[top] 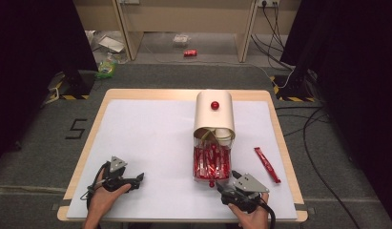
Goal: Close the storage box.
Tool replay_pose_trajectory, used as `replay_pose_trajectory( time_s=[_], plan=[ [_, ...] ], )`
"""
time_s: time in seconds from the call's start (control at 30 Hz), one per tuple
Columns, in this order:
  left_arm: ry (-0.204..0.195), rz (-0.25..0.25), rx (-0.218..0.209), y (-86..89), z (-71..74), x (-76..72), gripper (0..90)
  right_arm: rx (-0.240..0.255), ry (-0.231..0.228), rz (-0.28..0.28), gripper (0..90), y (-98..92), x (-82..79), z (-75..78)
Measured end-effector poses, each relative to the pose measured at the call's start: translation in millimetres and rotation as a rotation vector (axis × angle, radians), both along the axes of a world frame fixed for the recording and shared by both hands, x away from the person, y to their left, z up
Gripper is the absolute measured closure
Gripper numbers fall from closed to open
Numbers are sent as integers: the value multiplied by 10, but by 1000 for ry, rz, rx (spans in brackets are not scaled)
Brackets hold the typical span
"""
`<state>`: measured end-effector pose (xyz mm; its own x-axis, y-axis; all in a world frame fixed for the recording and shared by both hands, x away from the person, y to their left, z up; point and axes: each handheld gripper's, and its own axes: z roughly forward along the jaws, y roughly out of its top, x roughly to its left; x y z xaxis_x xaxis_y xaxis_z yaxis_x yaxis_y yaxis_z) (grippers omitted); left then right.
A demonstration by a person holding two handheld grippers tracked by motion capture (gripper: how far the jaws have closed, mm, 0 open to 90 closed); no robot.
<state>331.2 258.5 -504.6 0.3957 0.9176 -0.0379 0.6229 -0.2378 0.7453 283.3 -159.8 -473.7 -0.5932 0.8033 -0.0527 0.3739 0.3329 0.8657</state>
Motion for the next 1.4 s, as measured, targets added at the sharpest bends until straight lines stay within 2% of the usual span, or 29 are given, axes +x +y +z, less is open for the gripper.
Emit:
replay_pose_trajectory(
  time_s=[0.37, 0.63, 0.83, 1.4],
  plan=[
    [0, 1, -3, 1, -1, -1, 101, 28, -25, -21, 307, 1, 39, 18],
    [1, -2, -3, 2, 0, 2, 98, 35, -26, -38, 291, 2, 94, 23],
    [1, -1, 0, -4, -1, 1, 97, 59, -15, -58, 282, -27, 122, 1],
    [1, -1, 3, -6, 0, 0, 96, 56, -22, -68, 274, 5, 205, -12]
  ],
)
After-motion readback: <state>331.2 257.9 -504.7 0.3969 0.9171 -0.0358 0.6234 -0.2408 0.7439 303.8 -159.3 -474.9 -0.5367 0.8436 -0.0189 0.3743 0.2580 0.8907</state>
